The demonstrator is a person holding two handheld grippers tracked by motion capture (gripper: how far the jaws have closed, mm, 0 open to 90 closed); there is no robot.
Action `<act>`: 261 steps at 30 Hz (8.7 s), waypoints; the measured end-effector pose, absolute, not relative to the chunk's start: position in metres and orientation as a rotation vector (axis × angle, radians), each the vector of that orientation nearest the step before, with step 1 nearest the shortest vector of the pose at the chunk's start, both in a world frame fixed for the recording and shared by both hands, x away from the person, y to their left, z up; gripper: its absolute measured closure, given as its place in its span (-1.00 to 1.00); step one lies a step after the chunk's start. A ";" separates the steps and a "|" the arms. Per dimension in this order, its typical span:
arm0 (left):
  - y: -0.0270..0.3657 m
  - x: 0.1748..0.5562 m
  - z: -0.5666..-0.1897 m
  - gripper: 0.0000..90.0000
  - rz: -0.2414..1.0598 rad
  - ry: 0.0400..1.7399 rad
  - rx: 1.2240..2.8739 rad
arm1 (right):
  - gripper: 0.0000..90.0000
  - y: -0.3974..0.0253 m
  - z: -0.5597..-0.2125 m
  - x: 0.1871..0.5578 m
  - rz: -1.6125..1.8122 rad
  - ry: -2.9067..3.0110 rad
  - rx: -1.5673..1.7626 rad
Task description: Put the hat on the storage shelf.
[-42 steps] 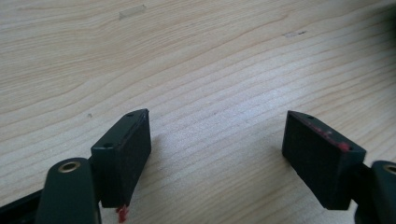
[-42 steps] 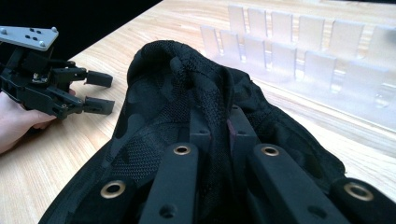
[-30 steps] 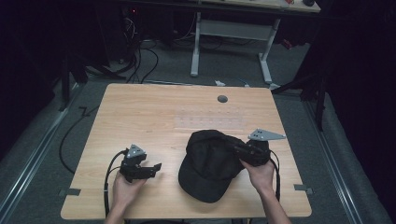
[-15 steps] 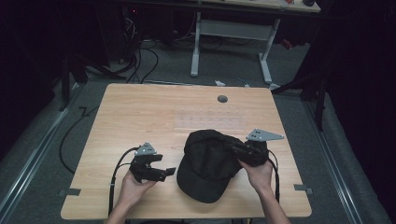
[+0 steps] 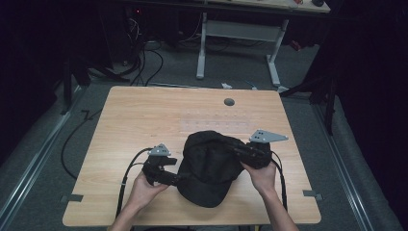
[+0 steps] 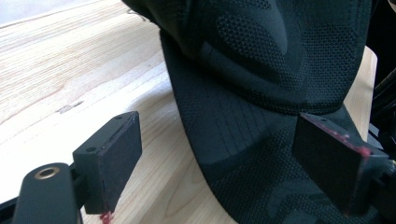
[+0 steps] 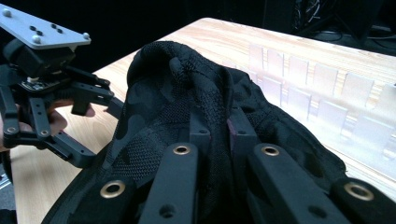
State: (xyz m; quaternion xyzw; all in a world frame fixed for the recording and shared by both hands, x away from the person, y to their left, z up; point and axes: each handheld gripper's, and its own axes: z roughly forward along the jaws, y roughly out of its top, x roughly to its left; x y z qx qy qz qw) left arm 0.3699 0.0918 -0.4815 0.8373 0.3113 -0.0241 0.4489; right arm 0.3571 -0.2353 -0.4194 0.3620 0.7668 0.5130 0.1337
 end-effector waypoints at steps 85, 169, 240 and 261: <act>0.127 0.366 -0.433 0.93 -0.221 0.530 1.917 | -0.09 -0.230 -0.386 0.373 1.492 2.197 0.859; 0.121 0.456 -0.396 0.92 0.325 0.815 1.748 | -0.21 -0.272 -0.531 0.349 0.892 2.112 1.396; 0.136 0.469 -0.434 0.07 0.313 1.006 1.799 | -0.22 -0.272 -0.531 0.348 0.893 2.113 1.394; 0.150 0.442 -0.418 -0.04 0.320 0.986 1.815 | -0.22 -0.272 -0.531 0.348 0.893 2.113 1.395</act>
